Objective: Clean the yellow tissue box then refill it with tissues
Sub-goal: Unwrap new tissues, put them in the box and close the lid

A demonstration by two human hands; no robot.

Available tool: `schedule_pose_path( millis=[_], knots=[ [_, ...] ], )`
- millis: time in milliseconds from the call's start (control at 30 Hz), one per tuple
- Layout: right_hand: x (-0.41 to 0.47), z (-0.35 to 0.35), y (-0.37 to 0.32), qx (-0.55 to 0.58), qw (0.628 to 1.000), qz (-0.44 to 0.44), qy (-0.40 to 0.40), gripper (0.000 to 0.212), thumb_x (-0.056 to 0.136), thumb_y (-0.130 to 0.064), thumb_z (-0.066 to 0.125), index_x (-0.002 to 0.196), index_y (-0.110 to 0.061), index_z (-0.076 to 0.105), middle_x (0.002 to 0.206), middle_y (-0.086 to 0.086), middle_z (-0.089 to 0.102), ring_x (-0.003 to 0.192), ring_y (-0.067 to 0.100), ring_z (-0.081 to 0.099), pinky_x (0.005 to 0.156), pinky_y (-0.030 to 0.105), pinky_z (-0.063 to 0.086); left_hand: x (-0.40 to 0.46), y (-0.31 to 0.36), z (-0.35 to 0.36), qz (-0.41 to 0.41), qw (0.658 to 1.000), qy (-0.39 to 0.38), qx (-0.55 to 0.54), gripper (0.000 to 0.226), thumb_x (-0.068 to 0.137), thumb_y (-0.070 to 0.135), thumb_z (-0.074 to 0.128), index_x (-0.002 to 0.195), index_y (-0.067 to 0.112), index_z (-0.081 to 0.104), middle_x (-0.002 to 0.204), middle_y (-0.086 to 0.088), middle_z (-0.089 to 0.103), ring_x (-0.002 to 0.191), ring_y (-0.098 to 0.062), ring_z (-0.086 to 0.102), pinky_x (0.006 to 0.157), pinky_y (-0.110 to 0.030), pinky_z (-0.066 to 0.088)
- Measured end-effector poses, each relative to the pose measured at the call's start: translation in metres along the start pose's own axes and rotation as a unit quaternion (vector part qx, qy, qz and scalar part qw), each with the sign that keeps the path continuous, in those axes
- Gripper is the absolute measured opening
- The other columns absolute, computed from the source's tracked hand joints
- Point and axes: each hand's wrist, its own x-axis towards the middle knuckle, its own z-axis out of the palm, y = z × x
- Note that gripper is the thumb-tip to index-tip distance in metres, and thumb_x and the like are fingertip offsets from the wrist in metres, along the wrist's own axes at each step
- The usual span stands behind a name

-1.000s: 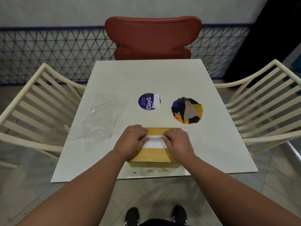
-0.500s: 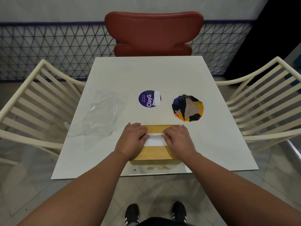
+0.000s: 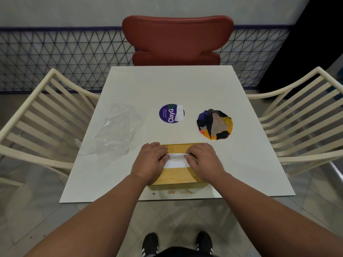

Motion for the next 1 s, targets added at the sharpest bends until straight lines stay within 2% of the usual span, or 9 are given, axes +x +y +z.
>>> schedule_pose_path(
  millis=[233,367,500,633,867,1000],
  knots=[
    [-0.0019,-0.0001,0.0007,0.003,1.0,0.0,0.008,0.023,0.094,-0.034,0.052,0.099,-0.02,0.07,0.101,-0.005,0.067,0.098,0.014,0.054,0.094,0.034,0.038,0.0001,0.0012,-0.0008,-0.003,1.0,0.0,-0.007,0.03,0.099,0.031,0.047,0.119,0.02,0.065,0.127,0.005,0.062,0.126,-0.018,0.045,0.11,-0.032,0.027],
    [-0.0035,0.0003,0.002,0.016,1.0,0.012,0.003,0.023,0.096,-0.034,0.052,0.102,-0.021,0.069,0.104,-0.006,0.066,0.103,0.014,0.052,0.096,0.03,0.032,0.0008,0.0015,-0.0025,-0.008,1.0,0.01,-0.019,0.027,0.098,0.029,0.049,0.115,0.019,0.067,0.12,0.002,0.065,0.117,-0.02,0.049,0.103,-0.03,0.032],
    [-0.0028,0.0006,0.0018,0.024,0.999,0.023,-0.003,0.023,0.096,-0.035,0.051,0.103,-0.021,0.069,0.106,-0.007,0.065,0.105,0.012,0.05,0.096,0.028,0.029,0.0024,0.0014,-0.0039,-0.011,1.0,0.006,-0.027,0.027,0.098,0.029,0.049,0.115,0.018,0.067,0.118,0.001,0.065,0.116,-0.02,0.049,0.101,-0.027,0.032],
    [-0.0032,0.0025,0.0023,0.023,1.0,0.021,0.002,0.023,0.096,-0.035,0.051,0.101,-0.022,0.069,0.104,-0.007,0.065,0.104,0.013,0.051,0.097,0.031,0.033,0.0023,0.0038,-0.0065,-0.004,1.0,0.007,-0.027,0.026,0.098,0.026,0.05,0.113,0.016,0.067,0.115,-0.001,0.066,0.114,-0.021,0.05,0.099,-0.026,0.031],
    [-0.0033,0.0005,-0.0003,0.012,1.0,0.024,0.004,0.024,0.097,-0.035,0.05,0.103,-0.022,0.068,0.106,-0.007,0.065,0.106,0.013,0.05,0.096,0.029,0.029,0.0027,0.0037,-0.0075,-0.008,1.0,-0.003,-0.021,0.028,0.098,0.029,0.048,0.116,0.018,0.066,0.118,0.001,0.065,0.116,-0.02,0.049,0.101,-0.027,0.031],
    [-0.0022,-0.0017,-0.0015,0.01,1.0,0.029,0.001,0.024,0.097,-0.037,0.049,0.104,-0.023,0.068,0.108,-0.008,0.064,0.107,0.011,0.048,0.096,0.026,0.027,0.003,0.0014,-0.0084,-0.01,1.0,-0.018,-0.018,0.031,0.098,0.032,0.047,0.121,0.02,0.064,0.125,0.004,0.062,0.123,-0.017,0.045,0.105,-0.028,0.03]
  ],
)
